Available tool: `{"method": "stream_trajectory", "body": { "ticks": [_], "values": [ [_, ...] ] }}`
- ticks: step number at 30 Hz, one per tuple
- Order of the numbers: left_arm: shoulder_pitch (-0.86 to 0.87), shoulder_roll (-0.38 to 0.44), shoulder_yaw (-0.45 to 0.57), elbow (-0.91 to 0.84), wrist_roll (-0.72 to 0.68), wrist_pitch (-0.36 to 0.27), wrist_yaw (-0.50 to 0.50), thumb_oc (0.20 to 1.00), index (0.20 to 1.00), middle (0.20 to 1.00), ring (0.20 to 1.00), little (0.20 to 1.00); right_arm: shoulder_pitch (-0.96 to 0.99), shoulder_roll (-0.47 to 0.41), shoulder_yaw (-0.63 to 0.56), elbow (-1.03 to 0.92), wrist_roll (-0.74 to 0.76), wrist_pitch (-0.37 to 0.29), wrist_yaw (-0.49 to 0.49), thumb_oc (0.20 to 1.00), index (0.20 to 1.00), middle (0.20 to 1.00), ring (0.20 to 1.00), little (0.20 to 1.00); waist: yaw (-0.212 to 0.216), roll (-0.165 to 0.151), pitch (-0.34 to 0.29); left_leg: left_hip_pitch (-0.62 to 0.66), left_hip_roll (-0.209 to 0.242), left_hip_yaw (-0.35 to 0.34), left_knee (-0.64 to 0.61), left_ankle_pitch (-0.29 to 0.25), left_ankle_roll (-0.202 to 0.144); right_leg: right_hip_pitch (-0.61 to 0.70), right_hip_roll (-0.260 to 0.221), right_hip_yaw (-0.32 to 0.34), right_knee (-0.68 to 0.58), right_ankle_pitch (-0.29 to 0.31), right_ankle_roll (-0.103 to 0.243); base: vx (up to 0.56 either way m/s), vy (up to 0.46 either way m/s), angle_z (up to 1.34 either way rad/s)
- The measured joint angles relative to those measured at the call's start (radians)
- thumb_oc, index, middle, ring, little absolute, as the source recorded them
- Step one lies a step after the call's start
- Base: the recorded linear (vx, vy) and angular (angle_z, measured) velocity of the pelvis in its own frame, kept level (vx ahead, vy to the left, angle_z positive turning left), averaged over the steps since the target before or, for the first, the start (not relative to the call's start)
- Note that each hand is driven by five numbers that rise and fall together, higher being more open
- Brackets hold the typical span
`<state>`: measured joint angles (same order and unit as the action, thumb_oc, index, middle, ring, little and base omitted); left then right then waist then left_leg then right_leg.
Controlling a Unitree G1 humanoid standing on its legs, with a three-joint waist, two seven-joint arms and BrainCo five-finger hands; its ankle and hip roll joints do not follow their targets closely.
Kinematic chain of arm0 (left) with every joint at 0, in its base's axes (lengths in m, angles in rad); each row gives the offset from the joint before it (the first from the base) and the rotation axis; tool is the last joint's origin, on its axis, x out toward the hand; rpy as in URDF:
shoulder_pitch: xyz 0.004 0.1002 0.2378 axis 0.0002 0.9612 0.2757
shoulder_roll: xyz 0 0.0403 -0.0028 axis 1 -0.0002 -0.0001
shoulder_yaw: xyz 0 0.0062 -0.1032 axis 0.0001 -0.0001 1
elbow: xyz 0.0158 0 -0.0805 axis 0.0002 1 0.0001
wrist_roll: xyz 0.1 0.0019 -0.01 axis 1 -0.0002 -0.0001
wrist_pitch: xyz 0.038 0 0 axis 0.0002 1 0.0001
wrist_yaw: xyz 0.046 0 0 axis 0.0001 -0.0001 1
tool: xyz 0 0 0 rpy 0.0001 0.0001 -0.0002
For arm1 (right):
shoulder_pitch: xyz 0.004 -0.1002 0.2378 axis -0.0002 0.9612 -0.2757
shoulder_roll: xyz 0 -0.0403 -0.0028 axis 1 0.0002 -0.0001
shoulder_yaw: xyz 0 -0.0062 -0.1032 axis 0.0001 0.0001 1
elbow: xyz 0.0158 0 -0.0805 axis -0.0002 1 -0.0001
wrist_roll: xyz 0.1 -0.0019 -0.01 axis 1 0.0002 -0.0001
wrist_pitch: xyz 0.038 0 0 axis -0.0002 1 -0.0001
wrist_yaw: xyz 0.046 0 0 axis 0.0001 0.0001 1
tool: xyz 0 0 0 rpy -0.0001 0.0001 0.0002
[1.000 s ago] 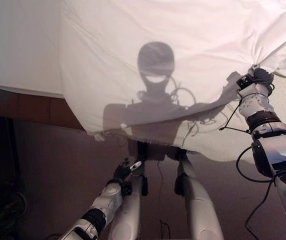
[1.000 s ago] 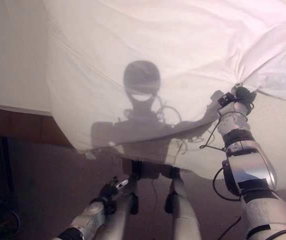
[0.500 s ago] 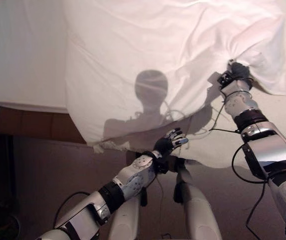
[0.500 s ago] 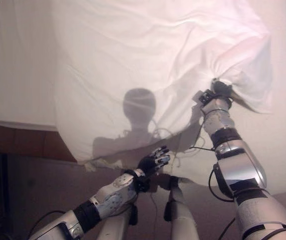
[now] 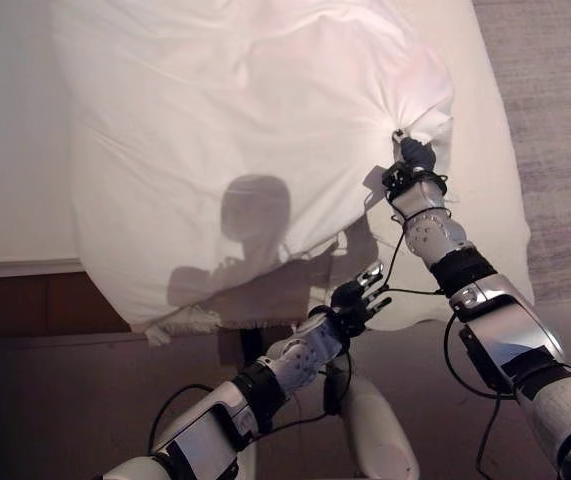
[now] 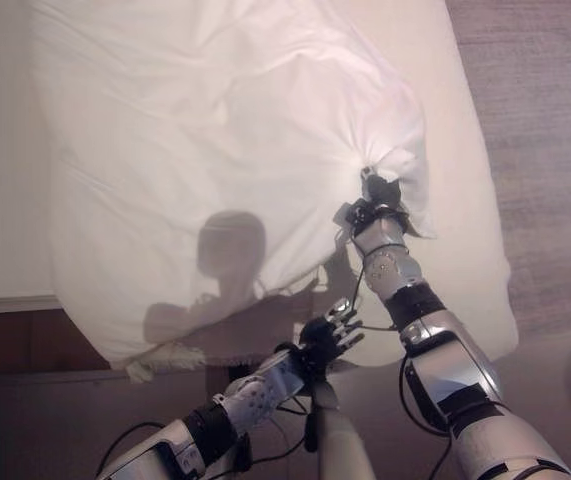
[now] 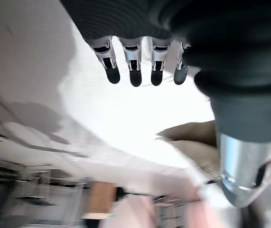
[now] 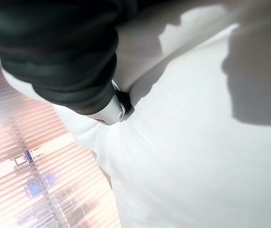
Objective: Make the bed
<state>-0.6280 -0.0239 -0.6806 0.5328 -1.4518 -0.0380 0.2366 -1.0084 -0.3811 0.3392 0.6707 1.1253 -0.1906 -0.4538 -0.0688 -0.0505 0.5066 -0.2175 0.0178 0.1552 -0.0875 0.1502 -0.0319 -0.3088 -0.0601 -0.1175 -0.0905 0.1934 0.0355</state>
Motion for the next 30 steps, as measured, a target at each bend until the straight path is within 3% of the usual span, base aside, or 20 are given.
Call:
{"method": "stream_trajectory", "body": {
  "ticks": [6,9,17,30],
  "values": [
    [-0.145,0.05,0.203,0.005,-0.024,-0.086,0.069,1.0,1.0,1.0,1.0,1.0,0.092,0.0,0.009,-0.12,-0.002,-0.009,-0.002,0.2,0.2,0.2,0.2,0.2,0.002,-0.013,-0.008,0.023,0.009,-0.005,0.0,-0.002,-0.002,0.025,0.007,-0.005,0.0,-0.001,0.001,0.0,-0.059,0.0],
    [-0.153,0.061,0.241,0.0,-0.023,-0.112,0.086,1.0,1.0,1.0,1.0,1.0,0.112,0.011,0.008,-0.126,-0.003,-0.013,-0.001,0.2,0.2,0.2,0.2,0.2,0.006,-0.025,-0.014,0.025,0.011,-0.005,0.0,-0.003,-0.005,0.026,0.009,-0.006,0.0,-0.002,0.002,0.0,-0.073,0.0],
    [-0.167,0.0,0.377,0.0,-0.015,-0.2,0.173,1.0,1.0,1.0,1.0,1.0,0.164,0.09,-0.015,-0.161,-0.006,-0.025,-0.009,0.2,0.2,0.2,0.2,0.2,0.005,-0.035,-0.02,0.031,0.015,-0.022,0.0,-0.004,-0.007,0.04,0.008,-0.028,0.0,-0.004,0.003,-0.01,-0.038,0.05],
    [-0.172,-0.028,0.491,0.018,-0.011,-0.238,0.252,1.0,1.0,1.0,1.0,1.0,0.293,0.184,-0.06,-0.3,-0.006,-0.057,-0.03,0.2,0.2,0.2,0.2,0.2,0.012,-0.035,-0.021,0.055,0.025,-0.06,0.008,-0.005,-0.016,0.09,0.009,-0.064,0.0,-0.019,0.001,0.0,-0.03,0.1]
  ]
}}
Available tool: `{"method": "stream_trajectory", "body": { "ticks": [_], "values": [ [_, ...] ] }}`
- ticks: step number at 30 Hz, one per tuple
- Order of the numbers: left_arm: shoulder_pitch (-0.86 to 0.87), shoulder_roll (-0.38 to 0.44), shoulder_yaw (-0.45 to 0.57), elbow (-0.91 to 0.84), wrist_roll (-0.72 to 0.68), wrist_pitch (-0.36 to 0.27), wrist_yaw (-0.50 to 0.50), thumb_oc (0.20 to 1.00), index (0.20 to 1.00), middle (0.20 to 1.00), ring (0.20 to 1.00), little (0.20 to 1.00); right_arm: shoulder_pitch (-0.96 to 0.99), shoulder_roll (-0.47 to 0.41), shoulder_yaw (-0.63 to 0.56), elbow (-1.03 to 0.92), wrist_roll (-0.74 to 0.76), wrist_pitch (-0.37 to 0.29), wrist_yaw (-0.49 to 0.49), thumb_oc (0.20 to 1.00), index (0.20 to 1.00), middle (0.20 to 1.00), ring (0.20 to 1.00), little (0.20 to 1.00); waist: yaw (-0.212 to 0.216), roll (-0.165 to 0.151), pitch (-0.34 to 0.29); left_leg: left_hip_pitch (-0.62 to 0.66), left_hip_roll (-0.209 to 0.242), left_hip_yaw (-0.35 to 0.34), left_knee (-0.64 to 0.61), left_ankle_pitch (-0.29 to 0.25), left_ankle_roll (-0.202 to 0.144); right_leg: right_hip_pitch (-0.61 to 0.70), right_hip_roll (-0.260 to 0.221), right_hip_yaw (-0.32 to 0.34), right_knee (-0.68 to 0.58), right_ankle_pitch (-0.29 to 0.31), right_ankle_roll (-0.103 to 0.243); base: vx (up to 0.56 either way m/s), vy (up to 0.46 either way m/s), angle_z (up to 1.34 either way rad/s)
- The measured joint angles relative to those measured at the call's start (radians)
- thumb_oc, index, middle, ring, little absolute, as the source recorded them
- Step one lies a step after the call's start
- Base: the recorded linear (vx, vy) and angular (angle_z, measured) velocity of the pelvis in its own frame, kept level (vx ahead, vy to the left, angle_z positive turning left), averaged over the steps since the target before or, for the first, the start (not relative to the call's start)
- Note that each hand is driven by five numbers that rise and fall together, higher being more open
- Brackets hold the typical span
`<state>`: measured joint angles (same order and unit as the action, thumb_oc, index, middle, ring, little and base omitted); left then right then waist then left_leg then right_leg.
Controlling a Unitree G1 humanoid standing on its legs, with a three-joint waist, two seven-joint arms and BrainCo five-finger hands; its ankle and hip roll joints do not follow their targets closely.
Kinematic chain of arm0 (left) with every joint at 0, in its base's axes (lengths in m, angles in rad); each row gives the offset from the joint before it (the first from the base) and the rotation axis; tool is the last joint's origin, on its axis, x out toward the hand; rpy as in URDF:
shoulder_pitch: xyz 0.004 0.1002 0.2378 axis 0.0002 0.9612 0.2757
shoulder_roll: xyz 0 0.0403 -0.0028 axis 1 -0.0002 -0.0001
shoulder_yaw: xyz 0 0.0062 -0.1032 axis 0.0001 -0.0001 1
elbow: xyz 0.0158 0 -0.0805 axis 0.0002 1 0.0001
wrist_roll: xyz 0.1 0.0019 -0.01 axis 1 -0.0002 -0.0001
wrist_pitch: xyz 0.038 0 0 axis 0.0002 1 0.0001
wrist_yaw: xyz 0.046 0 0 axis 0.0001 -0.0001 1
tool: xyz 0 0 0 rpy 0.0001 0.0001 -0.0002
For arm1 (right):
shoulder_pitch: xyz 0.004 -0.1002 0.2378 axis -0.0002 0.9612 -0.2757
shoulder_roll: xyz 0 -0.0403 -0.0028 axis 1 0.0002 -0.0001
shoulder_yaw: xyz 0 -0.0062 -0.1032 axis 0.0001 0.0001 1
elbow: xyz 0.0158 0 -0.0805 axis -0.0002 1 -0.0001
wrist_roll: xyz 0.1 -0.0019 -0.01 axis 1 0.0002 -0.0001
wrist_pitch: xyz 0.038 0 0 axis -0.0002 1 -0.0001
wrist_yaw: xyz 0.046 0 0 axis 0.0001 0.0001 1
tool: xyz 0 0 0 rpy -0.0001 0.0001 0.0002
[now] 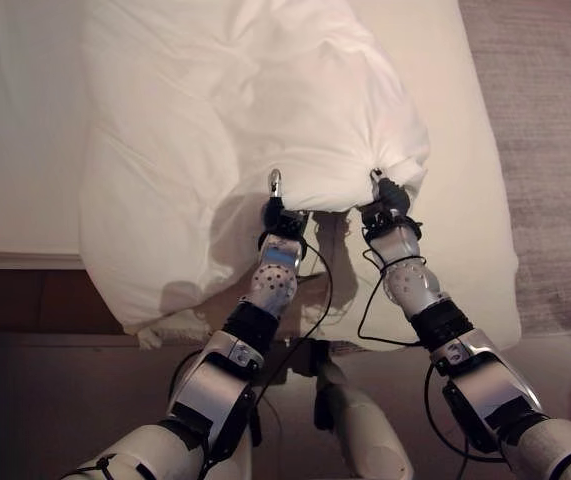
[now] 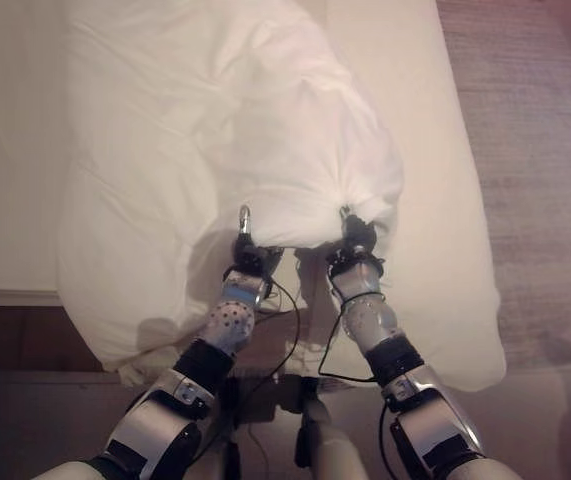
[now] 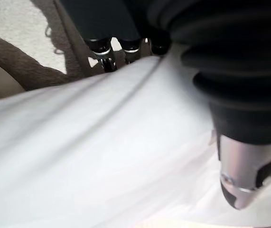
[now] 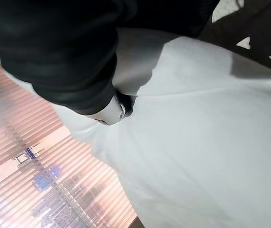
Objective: Make the bed
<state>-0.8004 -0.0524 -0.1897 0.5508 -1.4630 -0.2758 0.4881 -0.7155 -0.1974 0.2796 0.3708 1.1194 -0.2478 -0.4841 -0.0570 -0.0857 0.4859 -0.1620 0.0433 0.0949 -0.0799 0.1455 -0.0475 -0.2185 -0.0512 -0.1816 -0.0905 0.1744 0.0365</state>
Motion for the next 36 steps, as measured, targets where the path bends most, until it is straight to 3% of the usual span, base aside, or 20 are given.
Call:
{"method": "stream_trajectory", "body": {
  "ticks": [1,2,4,8,12,16,17,19,23,25,26,27,29,30,31,32,33,34,35,36],
  "values": [
    [0.0,-0.005,0.018,0.011,0.008,0.0,0.002,0.928,0.928,0.928,0.928,0.928,0.019,0.007,0.001,-0.022,0.0,-0.005,0.0,0.2,0.2,0.2,0.2,0.2,0.0,0.0,0.0,0.013,0.002,-0.003,0.0,-0.003,-0.002,0.014,0.001,-0.004,0.0,-0.006,0.002,0.03,-0.032,0.1],
    [0.0,-0.01,0.022,0.016,0.033,-0.001,0.003,0.401,0.401,0.401,0.401,0.401,0.029,0.011,0.0,-0.032,0.0,-0.012,-0.001,0.2,0.2,0.2,0.2,0.2,0.0,-0.001,-0.001,0.015,0.003,-0.01,0.001,-0.003,-0.003,0.02,0.002,-0.005,0.0,-0.009,0.002,0.0,-0.023,0.11],
    [0.001,-0.006,0.022,0.024,0.053,-0.001,0.004,0.2,0.2,0.2,0.2,0.2,0.043,0.015,0.0,-0.045,0.0,-0.017,-0.001,0.2,0.2,0.2,0.2,0.2,0.007,-0.003,-0.002,0.015,0.005,-0.015,0.002,-0.004,-0.004,0.021,0.006,-0.007,0.0,-0.01,0.001,0.01,-0.012,0.03],
    [0.042,0.001,0.021,0.022,0.154,0.025,-0.017,0.2,0.2,0.2,0.2,0.2,0.081,0.027,0.0,-0.054,0.0,-0.017,0.015,0.2,0.2,0.2,0.2,0.2,0.019,-0.003,-0.002,0.022,0.007,-0.016,0.003,-0.004,-0.005,0.029,0.011,-0.008,0.0,-0.012,-0.002,0.0,0.0,0.0],
    [0.096,0.068,-0.004,0.018,0.252,0.099,-0.088,0.2,0.2,0.2,0.2,0.2,0.122,0.043,0.002,-0.054,-0.006,-0.013,0.052,0.2,0.2,0.2,0.2,0.2,0.019,-0.002,-0.003,0.05,0.012,-0.02,-0.001,-0.008,-0.009,0.06,0.011,-0.018,0.0,-0.022,-0.015,0.01,0.003,0.04],
    [0.155,0.094,-0.007,-0.021,0.345,0.132,-0.143,0.2,0.2,0.2,0.2,0.2,0.165,0.055,0.002,-0.057,-0.043,0.0,0.089,0.2,0.2,0.2,0.2,0.2,0.018,0.005,-0.006,0.073,0.016,-0.035,-0.001,-0.009,-0.011,0.091,0.011,-0.029,0.0,-0.033,-0.029,0.0,0.027,0.13],
    [0.182,0.093,-0.009,-0.022,0.352,0.135,-0.156,0.2,0.2,0.2,0.2,0.2,0.185,0.057,0.0,-0.056,-0.059,0.007,0.096,0.2,0.2,0.2,0.2,0.2,0.032,0.02,-0.008,0.072,0.009,-0.05,-0.003,-0.007,-0.011,0.108,0.008,-0.044,0.002,-0.037,-0.03,-0.05,0.062,0.32],
    [0.21,0.079,-0.03,-0.035,0.358,0.139,-0.17,0.2,0.2,0.2,0.2,0.2,0.234,0.058,-0.02,-0.056,-0.088,0.017,0.108,0.2,0.2,0.2,0.2,0.2,0.016,0.052,-0.022,0.084,0.004,-0.104,0.002,-0.008,-0.01,0.125,-0.002,-0.082,0.022,-0.06,-0.046,-0.04,0.072,0.64],
    [0.299,0.069,-0.029,-0.104,0.383,0.139,-0.184,0.2,0.2,0.2,0.2,0.2,0.281,0.065,-0.021,-0.057,-0.11,0.049,0.133,0.2,0.2,0.2,0.2,0.2,0.022,0.1,-0.047,0.101,0.002,-0.133,0.016,-0.025,-0.005,0.15,-0.023,-0.105,0.064,-0.092,-0.051,-0.06,0.18,0.37],
    [0.321,0.072,-0.027,-0.114,0.389,0.139,-0.188,0.2,0.2,0.2,0.2,0.2,0.291,0.069,-0.021,-0.057,-0.119,0.06,0.147,0.2,0.2,0.2,0.2,0.2,0.025,0.102,-0.049,0.091,0.005,-0.137,0.1,-0.074,-0.022,0.166,-0.052,-0.103,0.074,-0.081,-0.092,0.0,0.296,0.2],
    [0.325,0.077,-0.027,-0.113,0.389,0.139,-0.192,0.2,0.2,0.2,0.2,0.2,0.296,0.07,-0.021,-0.063,-0.126,0.067,0.15,0.2,0.2,0.2,0.2,0.2,0.027,0.099,-0.052,0.07,0.02,-0.173,0.207,-0.121,-0.061,0.163,-0.077,-0.1,0.095,-0.077,-0.106,0.02,0.294,-0.03],
    [0.325,0.076,-0.027,-0.114,0.389,0.139,-0.194,0.2,0.2,0.2,0.2,0.2,0.299,0.07,-0.021,-0.069,-0.126,0.067,0.151,0.2,0.2,0.2,0.2,0.2,0.025,0.099,-0.053,0.071,0.042,-0.181,0.231,-0.126,-0.07,0.156,-0.097,-0.091,0.115,-0.081,-0.106,0.05,0.643,0.0],
    [0.327,0.069,-0.023,-0.118,0.389,0.139,-0.201,0.2,0.2,0.2,0.2,0.2,0.309,0.067,-0.031,-0.07,-0.125,0.078,0.167,0.2,0.2,0.2,0.2,0.2,0.016,0.107,-0.06,0.099,0.127,-0.206,0.246,-0.154,-0.117,0.149,-0.131,-0.066,0.16,-0.094,-0.068,0.0,0.538,-0.07],
    [0.343,0.067,-0.023,-0.134,0.389,0.139,-0.204,0.2,0.2,0.2,0.2,0.2,0.311,0.065,-0.032,-0.07,-0.125,0.086,0.172,0.2,0.2,0.2,0.2,0.2,0.02,0.117,-0.075,0.134,0.168,-0.208,0.22,-0.148,-0.108,0.133,-0.133,-0.053,0.19,-0.104,-0.04,-0.08,0.579,-0.37],
    [0.353,0.067,-0.023,-0.139,0.389,0.138,-0.206,0.2,0.2,0.2,0.2,0.2,0.311,0.065,-0.032,-0.071,-0.126,0.093,0.177,0.2,0.2,0.2,0.2,0.2,0.022,0.128,-0.091,0.164,0.176,-0.216,0.193,-0.175,-0.133,0.116,-0.153,-0.016,0.213,-0.094,-0.021,-0.09,0.586,-0.47],
    [0.354,0.068,-0.023,-0.14,0.389,0.138,-0.206,0.2,0.2,0.2,0.2,0.2,0.313,0.066,-0.032,-0.073,-0.126,0.096,0.177,0.2,0.2,0.2,0.2,0.2,0.02,0.127,-0.104,0.184,0.162,-0.209,0.176,-0.208,-0.143,0.104,-0.166,-0.008,0.222,-0.09,-0.004,-0.15,0.622,-0.29],
    [0.352,0.073,-0.025,-0.138,0.39,0.138,-0.212,0.2,0.2,0.2,0.2,0.2,0.335,0.074,-0.04,-0.073,-0.125,0.101,0.186,0.2,0.2,0.2,0.2,0.2,0.022,0.081,-0.118,0.175,0.106,-0.199,0.187,-0.221,-0.134,0.093,-0.231,0.012,0.227,-0.077,0.015,-0.21,0.654,0.03],
    [0.367,0.075,-0.032,-0.138,0.391,0.138,-0.212,0.2,0.2,0.2,0.2,0.2,0.371,0.086,-0.038,-0.074,-0.125,0.109,0.194,0.2,0.2,0.2,0.2,0.2,0.017,0.039,-0.144,0.158,0.035,-0.178,0.226,-0.236,-0.103,0.09,-0.287,0.014,0.212,-0.029,0.028,-0.31,0.847,-0.11],
    [0.392,0.092,-0.036,-0.14,0.394,0.136,-0.214,0.2,0.2,0.2,0.2,0.2,0.391,0.113,-0.036,-0.068,-0.127,0.111,0.196,0.2,0.2,0.2,0.2,0.2,0.042,0.023,-0.161,0.147,0.004,-0.128,0.272,-0.256,-0.076,0.073,-0.317,0.005,0.2,0.039,0.031,-0.21,0.44,-0.45],
    [0.405,0.105,-0.034,-0.14,0.405,0.131,-0.215,0.2,0.2,0.2,0.2,0.2,0.388,0.129,-0.034,-0.061,-0.127,0.115,0.197,0.2,0.2,0.2,0.2,0.2,0.059,0.021,-0.166,0.131,0.006,-0.1,0.302,-0.277,-0.052,0.058,-0.334,-0.007,0.196,0.081,0.025,-0.34,0.678,-0.83]
  ]
}}
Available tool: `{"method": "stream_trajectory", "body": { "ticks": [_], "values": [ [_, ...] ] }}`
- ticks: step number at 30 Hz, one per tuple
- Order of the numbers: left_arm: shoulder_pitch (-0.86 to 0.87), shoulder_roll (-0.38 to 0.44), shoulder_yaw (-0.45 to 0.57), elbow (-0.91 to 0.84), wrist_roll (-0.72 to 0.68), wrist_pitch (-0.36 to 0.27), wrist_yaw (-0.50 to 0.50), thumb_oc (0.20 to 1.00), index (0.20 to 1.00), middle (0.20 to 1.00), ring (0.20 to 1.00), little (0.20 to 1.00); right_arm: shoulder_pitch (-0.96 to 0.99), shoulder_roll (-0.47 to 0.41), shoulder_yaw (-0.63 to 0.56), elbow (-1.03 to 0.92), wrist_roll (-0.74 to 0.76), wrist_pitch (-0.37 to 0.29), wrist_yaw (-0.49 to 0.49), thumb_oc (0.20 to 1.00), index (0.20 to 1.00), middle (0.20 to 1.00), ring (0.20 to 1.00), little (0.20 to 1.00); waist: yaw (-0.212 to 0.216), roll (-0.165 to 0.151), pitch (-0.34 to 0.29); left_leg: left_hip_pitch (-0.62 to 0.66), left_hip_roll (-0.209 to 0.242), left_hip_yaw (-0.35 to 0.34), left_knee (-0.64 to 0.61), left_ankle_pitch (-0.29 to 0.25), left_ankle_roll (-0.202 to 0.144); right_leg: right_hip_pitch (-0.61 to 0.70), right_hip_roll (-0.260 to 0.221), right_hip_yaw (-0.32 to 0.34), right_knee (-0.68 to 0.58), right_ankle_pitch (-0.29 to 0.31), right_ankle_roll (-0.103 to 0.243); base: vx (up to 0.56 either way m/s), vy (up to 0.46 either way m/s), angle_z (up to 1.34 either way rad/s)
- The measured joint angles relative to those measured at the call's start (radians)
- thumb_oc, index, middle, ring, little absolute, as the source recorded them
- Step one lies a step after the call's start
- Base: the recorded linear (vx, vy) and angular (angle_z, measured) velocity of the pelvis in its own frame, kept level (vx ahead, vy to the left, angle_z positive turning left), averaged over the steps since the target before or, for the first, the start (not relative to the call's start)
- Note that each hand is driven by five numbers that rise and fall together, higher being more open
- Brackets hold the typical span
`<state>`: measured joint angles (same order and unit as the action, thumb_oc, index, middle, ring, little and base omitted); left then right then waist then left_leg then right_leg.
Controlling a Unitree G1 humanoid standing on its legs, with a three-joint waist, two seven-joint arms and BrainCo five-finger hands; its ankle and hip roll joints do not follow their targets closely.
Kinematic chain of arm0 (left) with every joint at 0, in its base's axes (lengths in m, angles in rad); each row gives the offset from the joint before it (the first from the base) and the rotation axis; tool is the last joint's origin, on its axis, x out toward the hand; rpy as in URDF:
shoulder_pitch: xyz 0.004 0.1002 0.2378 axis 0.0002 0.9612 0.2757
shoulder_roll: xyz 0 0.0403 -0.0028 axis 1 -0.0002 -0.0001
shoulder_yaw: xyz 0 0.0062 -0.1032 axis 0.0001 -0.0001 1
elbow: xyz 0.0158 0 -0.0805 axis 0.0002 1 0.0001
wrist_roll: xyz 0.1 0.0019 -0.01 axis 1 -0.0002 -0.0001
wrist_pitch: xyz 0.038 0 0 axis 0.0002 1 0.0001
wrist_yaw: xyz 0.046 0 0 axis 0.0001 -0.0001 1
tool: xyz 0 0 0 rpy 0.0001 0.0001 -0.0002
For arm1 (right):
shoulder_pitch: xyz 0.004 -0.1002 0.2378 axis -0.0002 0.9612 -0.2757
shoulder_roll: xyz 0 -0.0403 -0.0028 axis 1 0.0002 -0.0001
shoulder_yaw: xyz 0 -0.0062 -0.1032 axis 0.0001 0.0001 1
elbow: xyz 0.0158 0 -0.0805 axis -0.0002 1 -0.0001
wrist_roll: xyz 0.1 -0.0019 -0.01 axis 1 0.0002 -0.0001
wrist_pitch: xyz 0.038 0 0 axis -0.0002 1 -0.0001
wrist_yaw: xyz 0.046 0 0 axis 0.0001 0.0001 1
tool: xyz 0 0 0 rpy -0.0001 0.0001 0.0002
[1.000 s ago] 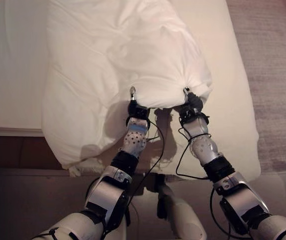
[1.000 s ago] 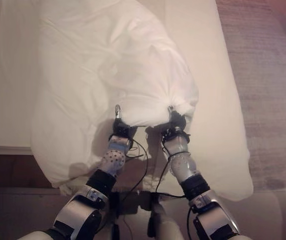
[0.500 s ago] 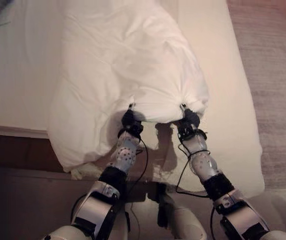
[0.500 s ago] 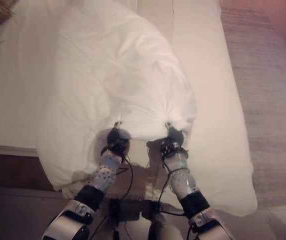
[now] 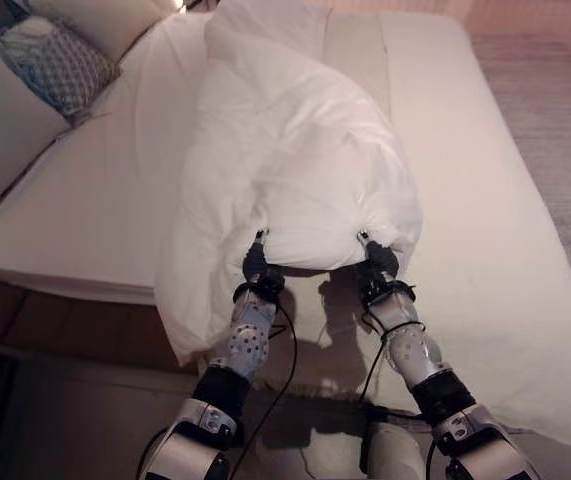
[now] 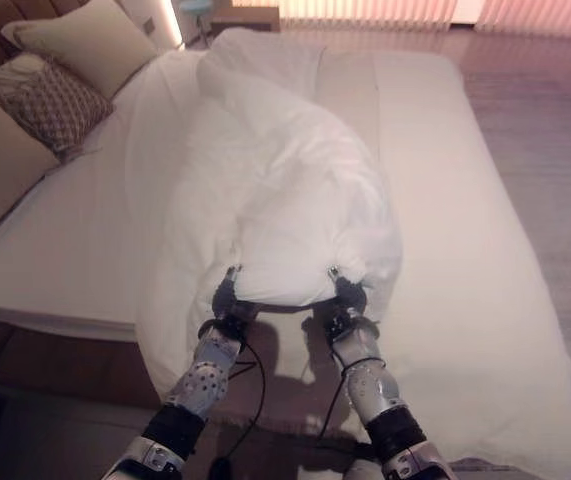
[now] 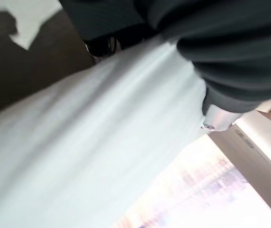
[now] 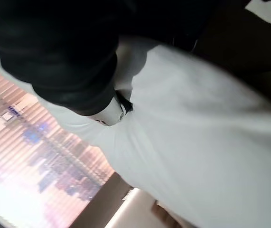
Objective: Make the bed
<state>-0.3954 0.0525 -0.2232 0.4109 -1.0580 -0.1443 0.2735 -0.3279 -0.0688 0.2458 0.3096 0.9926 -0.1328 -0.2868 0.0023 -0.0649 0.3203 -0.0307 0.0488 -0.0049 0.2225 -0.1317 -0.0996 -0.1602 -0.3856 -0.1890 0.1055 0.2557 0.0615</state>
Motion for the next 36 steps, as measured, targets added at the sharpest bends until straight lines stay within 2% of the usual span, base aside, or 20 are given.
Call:
{"method": "stream_trajectory", "body": {
  "ticks": [1,2,4,6,7,8,11,13,14,17,19,20,21,23,28,31,32,33,34,36],
  "values": [
    [0.016,0.019,-0.001,0.002,0.022,-0.001,0.0,0.2,0.2,0.2,0.2,0.2,0.003,0.019,0.004,0.016,0.0,0.006,0.001,0.2,0.2,0.2,0.2,0.2,0.012,-0.003,-0.01,-0.007,-0.022,0.049,0.044,-0.023,0.02,-0.022,-0.017,-0.035,-0.016,0.084,-0.026,-0.35,0.688,-0.8],
    [0.032,0.028,0.006,-0.003,0.032,0.0,-0.004,0.2,0.2,0.2,0.2,0.2,0.013,0.034,0.009,0.032,0.0,0.01,0.003,0.2,0.2,0.2,0.2,0.2,0.04,0.006,-0.021,-0.02,-0.008,0.115,0.042,-0.029,0.057,-0.042,-0.018,-0.123,0.047,0.093,-0.013,-0.42,0.807,-0.51],
    [0.073,0.023,0.01,-0.037,0.063,0.0,-0.003,0.2,0.2,0.2,0.2,0.2,0.016,0.047,0.016,0.061,0.0,0.013,0.009,0.2,0.2,0.2,0.2,0.2,0.051,0.024,-0.042,-0.027,0.031,0.151,0.028,-0.005,0.059,-0.079,0.028,-0.192,0.296,-0.133,0.042,-0.17,0.281,-0.07],
    [0.132,0.04,0.013,-0.106,0.064,0.0,-0.004,0.2,0.2,0.2,0.2,0.2,0.022,0.055,0.023,0.061,-0.002,0.02,0.02,0.2,0.2,0.2,0.2,0.2,0.075,0.01,-0.054,-0.012,0.002,0.16,-0.001,0.02,0.067,-0.064,0.079,-0.217,0.34,-0.209,0.014,-0.26,0.266,-0.19],
    [0.154,0.043,0.027,-0.118,0.064,0.0,-0.001,0.2,0.2,0.2,0.2,0.2,0.019,0.071,0.03,0.064,-0.016,0.024,0.023,0.2,0.2,0.2,0.2,0.2,0.073,0.019,-0.056,-0.002,-0.011,0.142,-0.022,0.037,0.086,-0.031,0.102,-0.192,0.282,-0.188,0.035,-0.28,0.208,-0.27],
    [0.152,0.047,0.034,-0.118,0.064,0.001,0.004,0.2,0.2,0.2,0.2,0.2,0.028,0.076,0.043,0.076,-0.022,0.025,0.031,0.2,0.2,0.2,0.2,0.2,0.085,0.018,-0.058,0.025,0.003,0.147,-0.066,0.057,0.092,-0.033,0.157,-0.097,0.371,-0.311,0.159,-0.13,0.073,0.04],
    [0.164,0.046,0.034,-0.127,0.101,0.004,0.009,0.2,0.2,0.2,0.2,0.2,0.035,0.073,0.043,0.073,-0.024,0.029,0.037,0.2,0.2,0.2,0.2,0.2,0.102,-0.002,-0.076,0.012,-0.001,0.166,-0.103,0.106,0.094,0.013,0.31,-0.058,0.488,-0.452,0.109,-0.32,0.071,0.27],
    [0.17,0.048,0.037,-0.131,0.134,0.007,0.016,0.2,0.2,0.2,0.2,0.2,0.037,0.074,0.044,0.073,-0.039,0.029,0.038,0.2,0.2,0.2,0.2,0.2,0.115,-0.016,-0.089,-0.024,-0.031,0.131,-0.09,0.114,0.089,0.132,0.388,0.016,0.222,-0.48,-0.033,-0.3,0.07,0.16],
    [0.173,0.04,0.049,-0.135,0.143,0.008,0.02,0.2,0.2,0.2,0.2,0.2,0.02,0.072,0.051,0.093,-0.038,0.029,0.038,0.2,0.2,0.2,0.2,0.2,0.127,-0.003,-0.094,-0.056,-0.045,0.095,-0.086,0.118,0.081,0.186,0.409,0.037,0.06,-0.428,-0.13,-0.23,0.067,0.01],
    [0.177,0.035,0.055,-0.131,0.144,0.023,0.029,0.2,0.2,0.2,0.2,0.2,0.012,0.066,0.074,0.128,-0.038,0.026,0.032,0.2,0.2,0.2,0.2,0.2,0.122,0.024,-0.096,-0.088,-0.042,0.027,-0.109,0.161,0.065,0.192,0.429,0.022,-0.029,-0.356,-0.131,-0.3,0.158,0.11],
    [0.172,0.014,0.052,-0.108,0.144,0.027,0.031,0.2,0.2,0.2,0.2,0.2,0.021,0.051,0.073,0.128,-0.038,0.021,0.026,0.2,0.2,0.2,0.2,0.2,0.099,0.032,-0.093,-0.107,-0.053,0.0,-0.103,0.194,0.039,0.194,0.418,-0.012,-0.028,-0.351,-0.123,-0.26,0.209,0.59],
    [0.171,0.006,0.051,-0.103,0.145,0.028,0.031,0.2,0.2,0.2,0.2,0.2,0.032,0.045,0.073,0.13,-0.038,0.02,0.023,0.2,0.2,0.2,0.2,0.2,0.084,0.037,-0.094,-0.102,-0.056,-0.024,-0.139,0.204,0.012,0.188,0.394,-0.049,-0.032,-0.343,-0.149,-0.23,0.225,0.63],
    [0.166,0.005,0.05,-0.089,0.147,0.028,0.031,0.2,0.2,0.2,0.2,0.2,0.038,0.042,0.074,0.13,-0.038,0.02,0.026,0.2,0.2,0.2,0.2,0.2,0.078,0.029,-0.099,-0.099,-0.068,-0.055,-0.164,0.219,-0.068,0.181,0.377,-0.078,-0.03,-0.341,-0.142,-0.24,0.324,0.45],
    [0.166,-0.001,0.052,-0.073,0.152,0.033,0.03,0.2,0.2,0.2,0.2,0.2,0.045,0.036,0.079,0.12,-0.038,0.02,0.026,0.2,0.2,0.2,0.2,0.2,0.056,0.033,-0.096,-0.101,-0.047,-0.014,-0.083,0.182,-0.032,0.187,0.327,-0.13,-0.041,-0.329,-0.124,-0.12,0.31,0.26],
    [0.162,-0.024,0.052,-0.054,0.175,0.035,0.017,0.2,0.2,0.2,0.2,0.2,0.062,0.014,0.072,0.099,-0.038,0.021,0.025,0.2,0.2,0.2,0.2,0.2,0.012,0.035,-0.098,-0.043,0.1,-0.07,-0.013,0.146,-0.059,0.202,0.255,-0.153,-0.037,-0.3,-0.064,0.01,0.38,0.08],
    [0.156,-0.034,0.05,-0.028,0.18,0.039,0.009,0.2,0.2,0.2,0.2,0.2,0.081,0.015,0.059,0.094,-0.038,0.023,0.024,0.2,0.2,0.2,0.2,0.2,-0.004,0.048,-0.102,-0.035,0.175,-0.082,-0.044,0.15,-0.055,0.21,0.232,-0.152,-0.019,-0.293,-0.004,0.04,0.562,0.18],
    [0.157,-0.037,0.045,-0.016,0.18,0.039,0.009,0.2,0.2,0.2,0.2,0.2,0.092,0.014,0.052,0.091,-0.038,0.024,0.025,0.2,0.2,0.2,0.2,0.2,-0.017,0.065,-0.104,-0.035,0.193,-0.085,-0.049,0.167,-0.041,0.209,0.215,-0.147,0.003,-0.295,0.044,0.01,0.641,0.09],
    [0.156,-0.042,0.039,-0.007,0.181,0.04,0.006,0.2,0.2,0.2,0.2,0.2,0.103,0.011,0.047,0.09,-0.038,0.024,0.027,0.2,0.2,0.2,0.2,0.2,-0.017,0.075,-0.107,-0.03,0.2,-0.104,-0.051,0.127,-0.088,0.206,0.19,-0.144,0.013,-0.289,0.063,0.01,0.645,0.07],
    [0.145,-0.042,0.032,0.009,0.181,0.041,0.003,0.2,0.2,0.2,0.2,0.2,0.114,0.011,0.042,0.086,-0.038,0.025,0.026,0.2,0.2,0.2,0.2,0.2,-0.019,0.078,-0.111,-0.033,0.15,-0.108,-0.05,0.039,-0.114,0.196,0.139,-0.14,0.021,-0.274,0.089,0.02,0.505,0.16],
    [0.13,-0.033,0.019,0.043,0.182,0.047,0.001,0.2,0.2,0.2,0.2,0.2,0.138,0.021,0.032,0.09,-0.038,0.037,0.028,0.2,0.2,0.2,0.2,0.2,-0.011,0.035,-0.117,-0.077,0.047,-0.097,-0.008,0.042,-0.041,0.195,0.056,-0.098,0.013,-0.226,0.047,-0.02,0.667,0.4]
  ]
}}
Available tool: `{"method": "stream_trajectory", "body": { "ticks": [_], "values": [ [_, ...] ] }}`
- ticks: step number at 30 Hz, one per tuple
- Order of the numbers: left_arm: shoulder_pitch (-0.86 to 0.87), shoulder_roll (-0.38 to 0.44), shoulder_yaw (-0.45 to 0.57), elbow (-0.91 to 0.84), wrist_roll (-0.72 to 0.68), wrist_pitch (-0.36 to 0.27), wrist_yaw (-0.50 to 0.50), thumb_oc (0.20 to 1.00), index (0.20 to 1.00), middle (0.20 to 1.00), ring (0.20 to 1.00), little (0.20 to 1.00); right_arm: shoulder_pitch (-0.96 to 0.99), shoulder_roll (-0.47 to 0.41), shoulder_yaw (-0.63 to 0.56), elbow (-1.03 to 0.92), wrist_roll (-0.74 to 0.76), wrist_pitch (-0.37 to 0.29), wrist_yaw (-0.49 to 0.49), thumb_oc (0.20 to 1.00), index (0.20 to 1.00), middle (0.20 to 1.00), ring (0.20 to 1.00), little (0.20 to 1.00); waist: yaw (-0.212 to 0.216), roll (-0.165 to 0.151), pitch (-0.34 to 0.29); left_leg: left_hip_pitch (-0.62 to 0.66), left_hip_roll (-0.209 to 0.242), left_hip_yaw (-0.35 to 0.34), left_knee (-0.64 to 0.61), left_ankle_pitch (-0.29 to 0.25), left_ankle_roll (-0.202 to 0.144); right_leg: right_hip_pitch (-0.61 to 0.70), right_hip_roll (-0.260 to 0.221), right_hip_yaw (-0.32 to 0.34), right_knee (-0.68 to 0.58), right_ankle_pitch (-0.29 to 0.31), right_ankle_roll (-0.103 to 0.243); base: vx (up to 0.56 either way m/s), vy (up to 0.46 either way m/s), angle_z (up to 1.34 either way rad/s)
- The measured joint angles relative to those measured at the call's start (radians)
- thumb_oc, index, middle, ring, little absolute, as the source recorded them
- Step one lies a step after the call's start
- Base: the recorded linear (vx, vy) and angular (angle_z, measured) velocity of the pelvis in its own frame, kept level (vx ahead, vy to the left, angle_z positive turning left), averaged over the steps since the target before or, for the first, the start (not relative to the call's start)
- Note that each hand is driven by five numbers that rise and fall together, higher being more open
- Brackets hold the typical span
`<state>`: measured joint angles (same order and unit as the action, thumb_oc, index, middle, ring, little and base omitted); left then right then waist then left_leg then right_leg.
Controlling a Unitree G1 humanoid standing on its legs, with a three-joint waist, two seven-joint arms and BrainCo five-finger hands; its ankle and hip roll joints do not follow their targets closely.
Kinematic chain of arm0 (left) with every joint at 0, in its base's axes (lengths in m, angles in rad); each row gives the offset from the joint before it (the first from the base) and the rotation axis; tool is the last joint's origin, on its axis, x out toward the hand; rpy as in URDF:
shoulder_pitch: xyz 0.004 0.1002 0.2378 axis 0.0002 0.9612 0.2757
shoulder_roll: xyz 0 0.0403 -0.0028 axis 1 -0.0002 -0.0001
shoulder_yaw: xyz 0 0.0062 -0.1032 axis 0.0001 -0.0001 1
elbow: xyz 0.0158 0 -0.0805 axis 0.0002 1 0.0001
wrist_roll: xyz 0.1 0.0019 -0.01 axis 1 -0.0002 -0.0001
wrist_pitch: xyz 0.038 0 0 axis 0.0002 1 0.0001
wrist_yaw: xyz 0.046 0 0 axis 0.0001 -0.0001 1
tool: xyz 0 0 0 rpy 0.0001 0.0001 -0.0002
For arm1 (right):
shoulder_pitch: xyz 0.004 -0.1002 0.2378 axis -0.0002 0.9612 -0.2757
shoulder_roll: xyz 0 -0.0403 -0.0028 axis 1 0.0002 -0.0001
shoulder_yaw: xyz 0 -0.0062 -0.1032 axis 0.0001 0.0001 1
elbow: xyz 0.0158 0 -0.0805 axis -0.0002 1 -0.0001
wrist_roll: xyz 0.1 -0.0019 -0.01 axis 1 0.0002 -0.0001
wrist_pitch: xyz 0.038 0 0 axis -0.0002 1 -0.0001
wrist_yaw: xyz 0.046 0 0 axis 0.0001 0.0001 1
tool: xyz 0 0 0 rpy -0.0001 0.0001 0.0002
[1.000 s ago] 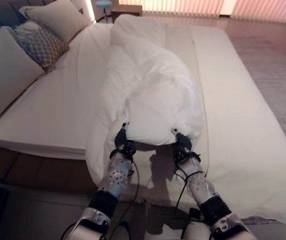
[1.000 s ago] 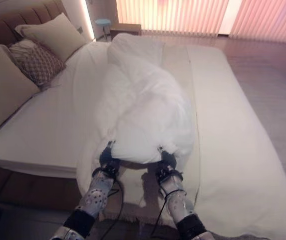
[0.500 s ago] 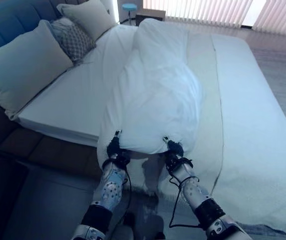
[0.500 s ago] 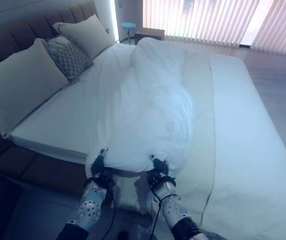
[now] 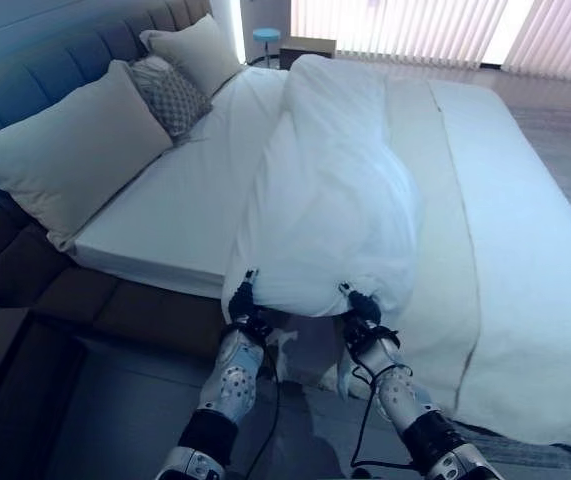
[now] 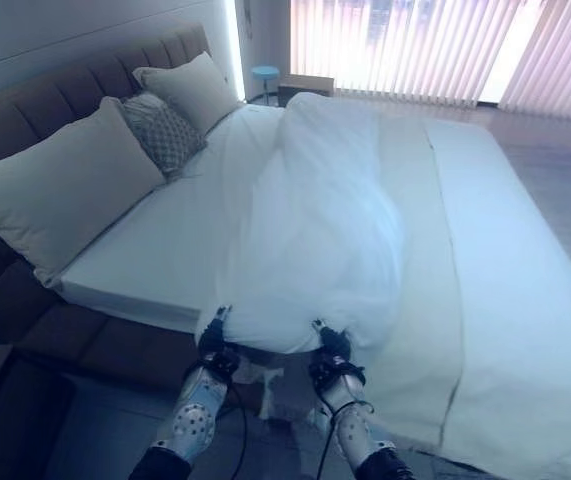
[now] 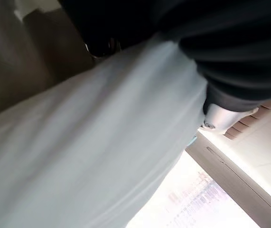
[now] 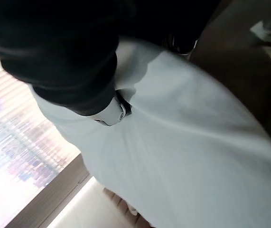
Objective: Make the bed
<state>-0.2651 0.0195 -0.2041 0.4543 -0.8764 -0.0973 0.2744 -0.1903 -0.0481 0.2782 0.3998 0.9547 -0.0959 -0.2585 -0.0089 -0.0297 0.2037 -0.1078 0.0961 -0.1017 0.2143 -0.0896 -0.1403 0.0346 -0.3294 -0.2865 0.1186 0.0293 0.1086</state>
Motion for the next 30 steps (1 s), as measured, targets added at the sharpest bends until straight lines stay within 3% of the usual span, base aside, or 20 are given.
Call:
{"method": "stream_trajectory", "body": {
  "ticks": [3,4,6,7,8,9,10,11,12,13,14,15,19,25,30],
  "values": [
    [0.0,0.017,-0.011,0.012,0.001,0.0,-0.006,0.2,0.2,0.2,0.2,0.2,0.016,0.016,-0.004,0.014,-0.001,0.008,0.0,0.2,0.2,0.2,0.2,0.2,-0.004,-0.016,-0.004,-0.028,-0.08,0.06,0.049,-0.006,0.076,-0.054,-0.083,0.05,0.069,0.09,-0.038,-0.13,0.493,0.25],
    [-0.002,0.036,-0.01,0.01,0.001,0.0,-0.005,0.2,0.2,0.2,0.2,0.2,-0.008,0.04,-0.004,0.028,-0.001,0.008,-0.007,0.2,0.2,0.2,0.2,0.2,0.004,-0.025,-0.009,-0.035,-0.09,0.096,0.049,-0.008,0.1,-0.096,-0.095,0.048,0.087,0.111,-0.015,-0.15,0.563,-0.3],
    [-0.006,0.078,-0.002,0.004,0.002,-0.002,-0.001,0.2,0.2,0.2,0.2,0.2,-0.046,0.075,-0.002,0.048,-0.002,0.008,-0.028,0.2,0.2,0.2,0.2,0.2,0.024,-0.02,-0.005,-0.04,-0.097,0.155,0.059,-0.022,0.13,-0.118,-0.096,-0.021,0.069,0.263,-0.026,-0.11,0.638,-0.6],
    [-0.009,0.079,0.001,0.004,0.002,-0.002,-0.001,0.2,0.2,0.2,0.2,0.2,-0.048,0.073,0.003,0.047,-0.002,0.008,-0.03,0.2,0.2,0.2,0.2,0.2,0.02,-0.021,-0.005,-0.03,-0.1,0.16,0.045,-0.018,0.142,-0.127,-0.094,0.004,0.08,0.28,-0.028,-0.07,0.396,-0.4],
    [-0.012,0.074,0.001,-0.005,0.002,-0.002,-0.001,0.2,0.2,0.2,0.2,0.2,-0.055,0.063,0.005,0.045,-0.003,0.008,-0.029,0.2,0.2,0.2,0.2,0.2,0.025,-0.012,0.0,0.009,-0.08,0.164,-0.008,0.004,0.16,-0.152,-0.042,0.021,0.174,0.127,0.04,-0.07,0.216,-0.11],
    [-0.01,0.075,0.001,-0.011,0.002,-0.002,-0.001,0.2,0.2,0.2,0.2,0.2,-0.059,0.061,0.005,0.042,-0.007,0.007,-0.028,0.2,0.2,0.2,0.2,0.2,0.03,-0.004,0.005,0.026,-0.068,0.168,-0.033,0.015,0.16,-0.155,-0.015,0.021,0.204,0.06,0.034,-0.06,0.172,-0.28],
    [-0.003,0.076,0.004,-0.024,0.003,-0.002,0.0,0.2,0.2,0.2,0.2,0.2,-0.064,0.053,0.008,0.032,-0.032,0.007,-0.02,0.2,0.2,0.2,0.2,0.2,0.03,-0.02,-0.005,0.051,-0.073,0.179,-0.059,0.02,0.161,-0.146,0.054,-0.012,0.202,0.012,0.036,-0.1,0.288,-0.32],
    [0.003,0.075,0.013,-0.034,0.003,-0.002,0.0,0.2,0.2,0.2,0.2,0.2,-0.061,0.048,0.014,0.011,-0.046,0.007,-0.017,0.2,0.2,0.2,0.2,0.2,0.033,-0.015,-0.001,0.059,-0.075,0.182,-0.07,0.021,0.163,-0.138,0.091,-0.017,0.195,-0.02,0.041,-0.07,0.194,-0.35],
    [0.011,0.065,0.026,-0.048,0.006,-0.002,0.0,0.2,0.2,0.2,0.2,0.2,-0.038,0.036,0.017,-0.032,-0.087,0.007,-0.003,0.2,0.2,0.2,0.2,0.2,0.028,-0.022,-0.005,0.076,-0.081,0.185,-0.089,0.028,0.165,-0.124,0.169,-0.032,0.167,-0.048,0.036,-0.07,0.18,-0.34],
    [0.03,0.049,0.04,-0.064,0.024,-0.002,0.001,0.2,0.2,0.2,0.2,0.2,-0.031,0.029,0.021,-0.064,-0.122,0.005,0.005,0.2,0.2,0.2,0.2,0.2,0.049,-0.014,-0.003,0.088,-0.087,0.181,-0.104,0.029,0.163,-0.09,0.207,-0.04,0.098,-0.071,0.01,-0.04,0.098,-0.46],
    [0.036,0.044,0.041,-0.075,0.03,-0.002,0.002,0.2,0.2,0.2,0.2,0.2,-0.031,0.02,0.022,-0.075,-0.141,0.005,0.006,0.2,0.2,0.2,0.2,0.2,0.051,-0.013,-0.002,0.093,-0.096,0.18,-0.108,0.029,0.162,-0.075,0.213,-0.048,0.059,-0.066,0.0,-0.04,0.12,-0.43],
    [0.056,0.019,0.047,-0.101,0.04,-0.002,0.0,0.2,0.2,0.2,0.2,0.2,-0.002,-0.008,0.027,-0.127,-0.195,0.005,0.01,0.2,0.2,0.2,0.2,0.2,0.046,-0.004,-0.002,0.103,-0.111,0.174,-0.148,0.038,0.161,-0.041,0.219,-0.009,-0.007,-0.056,-0.017,-0.02,0.056,-0.18],
    [0.082,-0.02,0.044,-0.101,0.07,-0.002,-0.005,0.2,0.2,0.2,0.2,0.2,0.031,-0.033,0.027,-0.139,-0.264,-0.005,0.01,0.2,0.2,0.2,0.2,0.2,0.021,-0.004,-0.005,0.121,-0.115,0.146,-0.187,0.065,0.157,-0.027,0.226,0.053,-0.029,-0.052,-0.024,0.01,0.03,0.19],
    [0.132,-0.036,0.046,-0.036,0.077,0.0,-0.029,0.2,0.2,0.2,0.2,0.2,0.106,-0.003,0.032,-0.088,-0.297,-0.007,0.011,0.2,0.2,0.2,0.2,0.2,0.021,-0.003,-0.01,0.132,-0.118,0.147,-0.208,0.072,0.147,0.03,0.236,0.055,-0.133,-0.038,-0.04,0.0,-0.006,0.04],
    [0.151,-0.05,0.036,0.059,0.073,0.007,-0.044,0.2,0.2,0.2,0.2,0.2,0.123,0.002,0.032,0.033,-0.296,-0.008,0.012,0.2,0.2,0.2,0.2,0.2,0.017,-0.003,-0.017,0.11,-0.108,0.135,-0.216,0.078,0.135,0.025,0.251,0.044,-0.149,-0.036,-0.044,-0.09,-0.038,0.09]
  ]
}}
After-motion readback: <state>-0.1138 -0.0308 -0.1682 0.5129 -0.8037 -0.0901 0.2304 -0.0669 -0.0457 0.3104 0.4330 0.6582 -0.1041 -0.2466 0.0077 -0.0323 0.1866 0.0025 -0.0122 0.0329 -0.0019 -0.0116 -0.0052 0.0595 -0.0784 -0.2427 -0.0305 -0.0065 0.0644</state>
